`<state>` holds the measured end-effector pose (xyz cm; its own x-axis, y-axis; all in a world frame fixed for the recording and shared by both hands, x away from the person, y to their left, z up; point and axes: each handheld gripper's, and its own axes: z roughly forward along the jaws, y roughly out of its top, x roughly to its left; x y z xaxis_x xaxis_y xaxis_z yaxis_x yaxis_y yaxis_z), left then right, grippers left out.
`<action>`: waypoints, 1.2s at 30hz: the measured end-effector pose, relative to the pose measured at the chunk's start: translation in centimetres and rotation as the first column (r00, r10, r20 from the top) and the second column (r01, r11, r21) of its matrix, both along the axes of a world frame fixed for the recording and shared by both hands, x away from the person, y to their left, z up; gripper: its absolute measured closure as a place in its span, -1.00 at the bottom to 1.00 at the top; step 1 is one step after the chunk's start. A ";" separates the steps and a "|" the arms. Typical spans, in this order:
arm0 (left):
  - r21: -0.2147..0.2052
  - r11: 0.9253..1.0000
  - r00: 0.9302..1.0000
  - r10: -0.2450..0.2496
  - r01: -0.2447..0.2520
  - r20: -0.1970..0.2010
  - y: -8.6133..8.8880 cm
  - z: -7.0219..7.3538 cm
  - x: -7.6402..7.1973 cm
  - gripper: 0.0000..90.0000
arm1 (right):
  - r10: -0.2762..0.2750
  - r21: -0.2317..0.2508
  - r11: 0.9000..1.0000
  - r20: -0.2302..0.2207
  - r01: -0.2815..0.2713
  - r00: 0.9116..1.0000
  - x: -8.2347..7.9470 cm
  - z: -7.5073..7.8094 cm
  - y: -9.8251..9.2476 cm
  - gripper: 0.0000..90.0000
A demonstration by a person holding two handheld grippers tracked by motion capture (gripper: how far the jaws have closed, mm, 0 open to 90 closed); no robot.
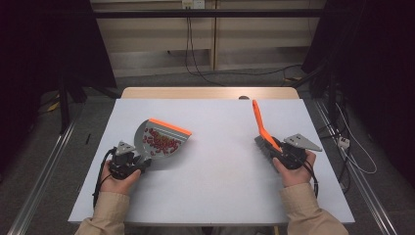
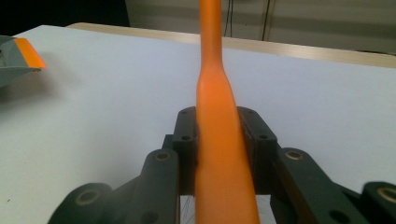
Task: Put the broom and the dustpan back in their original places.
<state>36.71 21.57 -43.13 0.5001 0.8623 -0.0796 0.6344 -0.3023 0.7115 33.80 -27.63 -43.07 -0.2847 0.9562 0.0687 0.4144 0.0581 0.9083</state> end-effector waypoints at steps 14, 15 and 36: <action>0.024 0.997 0.997 0.069 -0.069 -0.029 0.8 -0.5 0.4 0.40 | -0.040 -0.006 0.999 -0.007 0.040 0.999 -0.2 -0.2 -1.5 0.58; 0.018 0.997 0.996 0.079 -0.079 -0.031 0.8 -0.5 0.4 0.40 | -0.044 -0.008 0.999 -0.007 0.044 0.999 -0.1 -0.2 -1.6 0.58; 0.043 0.985 0.985 0.168 -0.167 -0.026 1.1 -0.9 0.9 0.40 | -0.099 -0.044 0.994 -0.008 0.099 0.995 -0.3 -0.3 -3.9 0.58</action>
